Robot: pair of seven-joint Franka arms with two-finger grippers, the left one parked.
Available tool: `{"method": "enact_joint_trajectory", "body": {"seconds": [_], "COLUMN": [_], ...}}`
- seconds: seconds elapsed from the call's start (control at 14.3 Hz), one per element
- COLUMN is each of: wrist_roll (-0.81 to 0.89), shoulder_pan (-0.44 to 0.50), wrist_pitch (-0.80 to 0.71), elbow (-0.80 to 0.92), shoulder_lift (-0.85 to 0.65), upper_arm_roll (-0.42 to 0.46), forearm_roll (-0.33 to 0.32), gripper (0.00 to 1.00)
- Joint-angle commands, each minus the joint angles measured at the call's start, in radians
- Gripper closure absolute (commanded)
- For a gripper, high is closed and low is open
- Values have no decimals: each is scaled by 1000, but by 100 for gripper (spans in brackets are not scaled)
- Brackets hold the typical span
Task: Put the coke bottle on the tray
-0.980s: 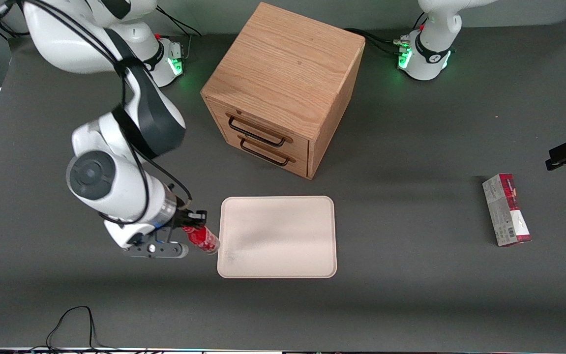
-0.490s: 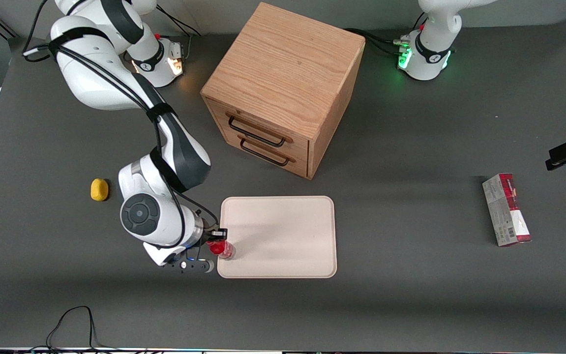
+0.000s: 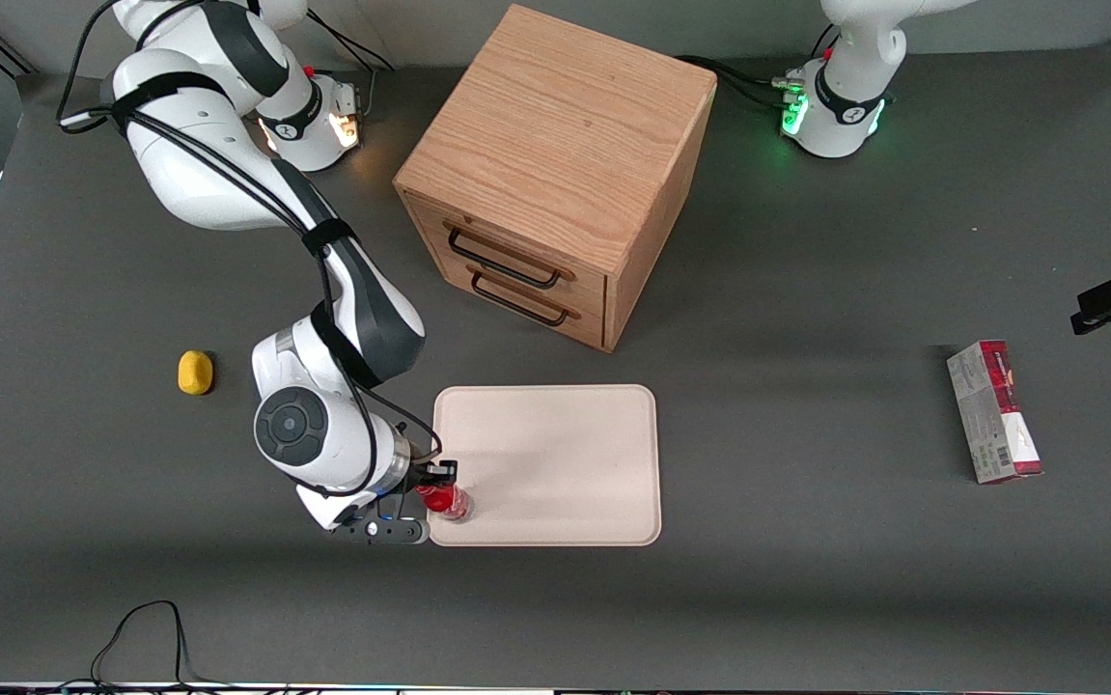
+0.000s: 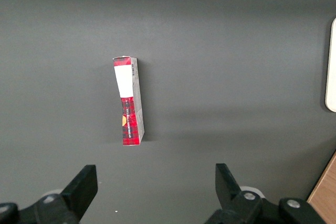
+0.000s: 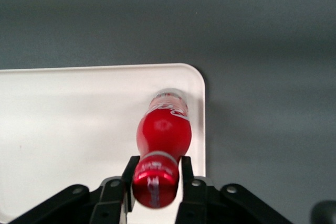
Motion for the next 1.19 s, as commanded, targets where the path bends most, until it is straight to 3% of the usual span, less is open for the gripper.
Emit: {"method": "enact_joint_trajectory", "body": {"seconds": [0.0,0.28,0.56,0.84,0.91,1.12], "wrist_roll": [10,5,0,-12,-38,-224], "shoulder_pan": [6,-24,-115,-209,-223,-215], "wrist_pitch": [-17,-167,-351,-358,-314,-252], "elbow": [19,21,-10,-321,-425,-628], "shoulder_lift": [-13,-128,-304,-568,-648,-829], "upper_arm_roll": [-10,-30,-30,-30,-36,-189], "forearm_roll": [-36,-40,-56,-45,-19,142], "gripper": [0,0,0,0,0,0]}}
